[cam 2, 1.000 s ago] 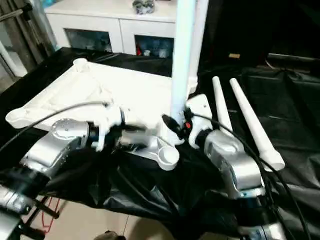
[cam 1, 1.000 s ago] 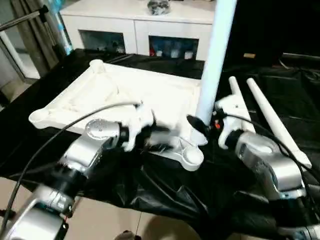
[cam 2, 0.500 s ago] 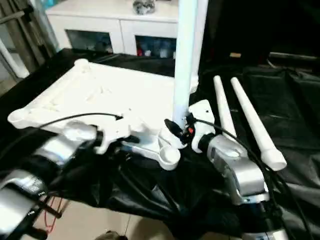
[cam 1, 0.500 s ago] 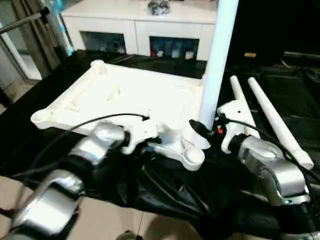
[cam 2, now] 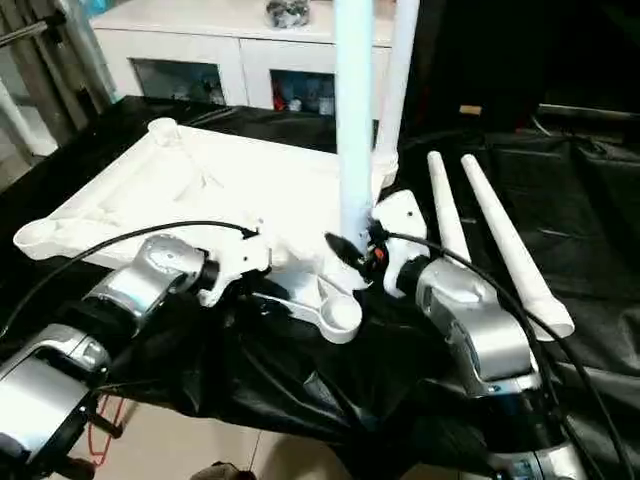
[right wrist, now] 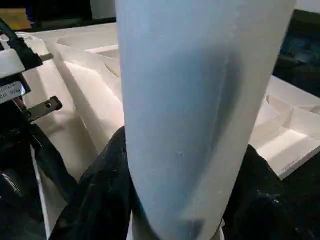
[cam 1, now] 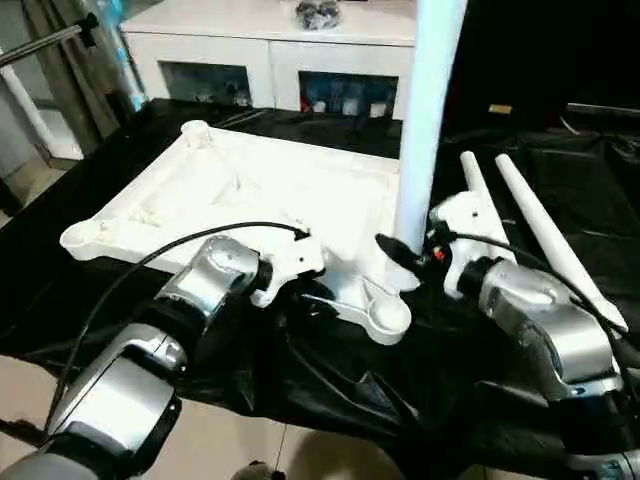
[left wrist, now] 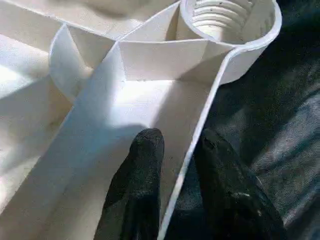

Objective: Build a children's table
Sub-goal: Insert table leg to table base

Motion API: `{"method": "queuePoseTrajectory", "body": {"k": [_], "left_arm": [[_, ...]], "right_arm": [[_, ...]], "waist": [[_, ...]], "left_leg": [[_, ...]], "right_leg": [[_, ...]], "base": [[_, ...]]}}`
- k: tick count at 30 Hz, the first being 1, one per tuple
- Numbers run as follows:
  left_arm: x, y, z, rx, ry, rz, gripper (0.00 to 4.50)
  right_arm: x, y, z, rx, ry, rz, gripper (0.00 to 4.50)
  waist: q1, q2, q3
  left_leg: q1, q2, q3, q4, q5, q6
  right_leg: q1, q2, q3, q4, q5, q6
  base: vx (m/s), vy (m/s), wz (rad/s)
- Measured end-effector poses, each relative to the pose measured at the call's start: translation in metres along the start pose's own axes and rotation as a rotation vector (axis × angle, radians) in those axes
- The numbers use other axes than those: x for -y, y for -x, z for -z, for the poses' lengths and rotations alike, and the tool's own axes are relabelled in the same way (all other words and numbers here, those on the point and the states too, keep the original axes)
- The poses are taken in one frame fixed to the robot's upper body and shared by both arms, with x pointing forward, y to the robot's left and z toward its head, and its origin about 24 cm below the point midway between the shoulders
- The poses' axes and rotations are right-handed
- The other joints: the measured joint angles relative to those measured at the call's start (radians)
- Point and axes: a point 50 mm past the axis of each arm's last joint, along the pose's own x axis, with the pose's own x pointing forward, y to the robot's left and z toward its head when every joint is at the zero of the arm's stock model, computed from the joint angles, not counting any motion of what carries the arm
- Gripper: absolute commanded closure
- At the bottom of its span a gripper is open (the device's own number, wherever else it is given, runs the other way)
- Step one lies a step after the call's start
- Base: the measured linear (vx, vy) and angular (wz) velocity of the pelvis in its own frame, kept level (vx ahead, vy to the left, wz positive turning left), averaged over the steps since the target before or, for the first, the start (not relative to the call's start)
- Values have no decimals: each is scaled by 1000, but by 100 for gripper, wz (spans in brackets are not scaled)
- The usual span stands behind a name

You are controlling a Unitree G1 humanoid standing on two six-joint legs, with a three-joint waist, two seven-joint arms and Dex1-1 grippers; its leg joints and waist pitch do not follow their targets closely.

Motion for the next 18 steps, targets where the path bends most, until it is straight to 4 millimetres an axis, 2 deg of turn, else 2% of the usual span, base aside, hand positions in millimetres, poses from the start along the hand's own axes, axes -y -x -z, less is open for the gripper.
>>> {"method": "queuePoseTrajectory", "body": {"k": [5, 10, 14, 18], "left_arm": [[3, -5, -5, -10, 56, 35, 376], [7, -9, -10, -9, 129, 33, 387], [14, -11, -11, 15, 244, -27, 401], [21, -11, -8, 34, 311, -101, 422]], "right_arm": [[2, -3, 0, -10, 0, -6, 262], [2, -5, -5, 4, 13, -19, 262], [-1, -7, -3, 7, -1, -17, 262], [-1, -6, -2, 6, -7, -14, 262]], "waist": [[-6, 0, 0], [-25, -1, 0], [-39, -1, 1], [-43, 0, 0]], "left_leg": [[0, -2, 3, 0, -1, 4], [0, -4, 6, 0, -1, 10], [2, -3, 6, 0, -1, 10], [4, -3, 5, 0, -3, 6]], "right_leg": [[0, -4, 0, -1, 0, 0], [-1, -8, -1, -2, 0, 0], [-1, -8, -2, 0, 0, 0], [0, -9, -4, 1, 0, 0]], "base": [[0, 0, 0], [0, 0, 0], [0, 0, 0], [0, 0, 0]]}}
